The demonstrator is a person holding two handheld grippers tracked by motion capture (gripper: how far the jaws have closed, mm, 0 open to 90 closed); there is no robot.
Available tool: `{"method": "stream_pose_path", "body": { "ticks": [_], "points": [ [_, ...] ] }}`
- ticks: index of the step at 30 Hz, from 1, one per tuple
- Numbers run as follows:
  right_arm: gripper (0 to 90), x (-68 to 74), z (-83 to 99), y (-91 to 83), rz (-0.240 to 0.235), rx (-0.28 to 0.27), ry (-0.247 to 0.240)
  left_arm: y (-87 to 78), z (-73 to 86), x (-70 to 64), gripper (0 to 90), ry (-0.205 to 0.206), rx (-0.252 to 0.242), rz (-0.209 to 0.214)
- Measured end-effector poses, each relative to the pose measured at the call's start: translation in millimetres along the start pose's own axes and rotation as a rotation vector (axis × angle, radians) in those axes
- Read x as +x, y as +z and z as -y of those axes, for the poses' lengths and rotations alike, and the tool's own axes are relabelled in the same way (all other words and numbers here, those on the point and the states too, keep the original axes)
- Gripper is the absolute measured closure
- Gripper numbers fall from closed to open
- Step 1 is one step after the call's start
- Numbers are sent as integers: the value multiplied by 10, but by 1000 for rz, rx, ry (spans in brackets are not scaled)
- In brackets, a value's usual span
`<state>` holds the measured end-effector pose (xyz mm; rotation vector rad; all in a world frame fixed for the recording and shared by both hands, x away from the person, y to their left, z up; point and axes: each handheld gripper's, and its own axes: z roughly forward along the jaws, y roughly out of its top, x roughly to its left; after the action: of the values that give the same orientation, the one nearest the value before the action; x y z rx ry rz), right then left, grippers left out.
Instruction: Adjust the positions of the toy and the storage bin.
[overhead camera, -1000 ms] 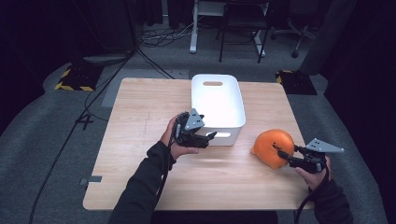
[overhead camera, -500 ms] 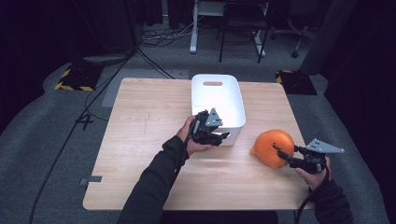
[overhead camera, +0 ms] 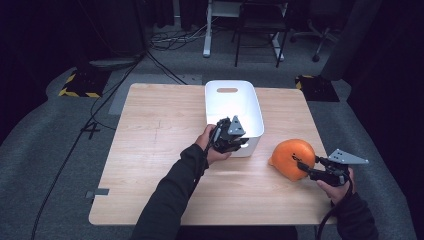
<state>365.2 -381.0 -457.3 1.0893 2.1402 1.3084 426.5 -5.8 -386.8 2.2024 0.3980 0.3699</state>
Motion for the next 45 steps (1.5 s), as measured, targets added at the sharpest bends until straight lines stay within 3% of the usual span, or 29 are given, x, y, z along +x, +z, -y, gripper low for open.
{"method": "stream_pose_path", "body": {
  "ticks": [9, 18, 31, 33, 35, 37, 38, 41, 45],
  "points": [
    [426, -5, 5, -4, -3, 1, -5, -58, 2, -150, 780, 56, 4, 21],
    [426, -3, 3, 1, -1, -1, -6, -155, 22, -357, 785, 116, 9, 72],
    [426, -17, 7, -1, -4, 0, -14, -225, 41, -491, 775, 149, 11, 104],
    [426, -15, 5, -2, -4, 2, -13, -240, 43, -496, 725, 144, -14, 111],
    [426, -11, 4, -2, -4, 1, -9, -267, 40, -505, 613, 135, -25, 91],
    [426, -15, 6, -3, -5, 2, -13, -300, 56, -506, 595, 121, -44, 102],
    [426, -16, 7, -2, -4, 1, -14, -330, 59, -498, 561, 129, -38, 87],
    [426, -14, 8, -3, -5, 0, -9, -409, 98, -487, 459, 90, -67, 55],
    [426, -18, 8, -2, -6, 1, -13, -529, 153, -420, 306, 47, -68, -1]
  ]
}}
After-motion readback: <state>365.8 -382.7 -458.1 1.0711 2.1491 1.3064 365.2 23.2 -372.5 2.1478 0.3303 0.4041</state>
